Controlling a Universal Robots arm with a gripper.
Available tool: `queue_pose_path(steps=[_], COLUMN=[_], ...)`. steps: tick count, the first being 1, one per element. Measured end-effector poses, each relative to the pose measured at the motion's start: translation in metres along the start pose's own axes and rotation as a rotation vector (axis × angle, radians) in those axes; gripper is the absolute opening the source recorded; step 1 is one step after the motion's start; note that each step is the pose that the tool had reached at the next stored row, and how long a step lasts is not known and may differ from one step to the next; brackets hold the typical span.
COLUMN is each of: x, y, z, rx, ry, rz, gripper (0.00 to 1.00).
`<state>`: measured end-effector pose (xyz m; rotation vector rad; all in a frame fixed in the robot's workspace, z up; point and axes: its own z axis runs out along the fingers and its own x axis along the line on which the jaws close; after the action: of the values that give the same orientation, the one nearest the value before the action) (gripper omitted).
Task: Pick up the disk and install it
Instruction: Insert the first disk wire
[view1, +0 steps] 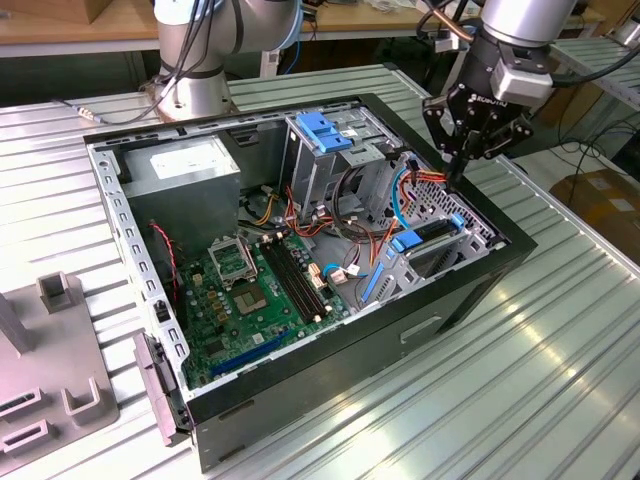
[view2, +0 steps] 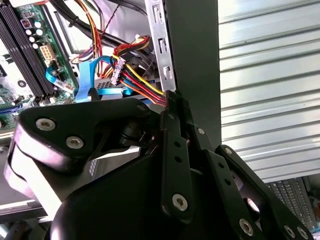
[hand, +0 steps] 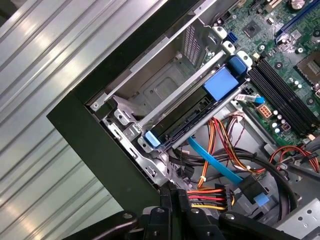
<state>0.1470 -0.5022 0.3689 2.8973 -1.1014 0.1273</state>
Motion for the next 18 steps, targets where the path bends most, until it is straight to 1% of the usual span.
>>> queue_pose_path(steps=[1,2,7,12,15,17,18], x=[-0.0003,-0.0003,-0.0004,-0.0004,-0.0005,-0.0005,-0.0005], y=[0.0003,0.0003,0.0003,0.0003,0.0003,0.0003,0.0003], z=[0.0,0.0,0.0002,0.0005,0.001,0.0011,0.0012], rx=[-0.0001,-0.0009,-0.007,-0.0123,-0.0176,-0.0199,-0.0216], ry=[0.0001,0.0,-0.0005,-0.0009,-0.0014,-0.0015,-0.0017], rz=[0.0,0.009,0.076,0.135,0.193,0.218,0.236], gripper=[0.17,0.17,0.17,0.17,0.17,0.17,0.17])
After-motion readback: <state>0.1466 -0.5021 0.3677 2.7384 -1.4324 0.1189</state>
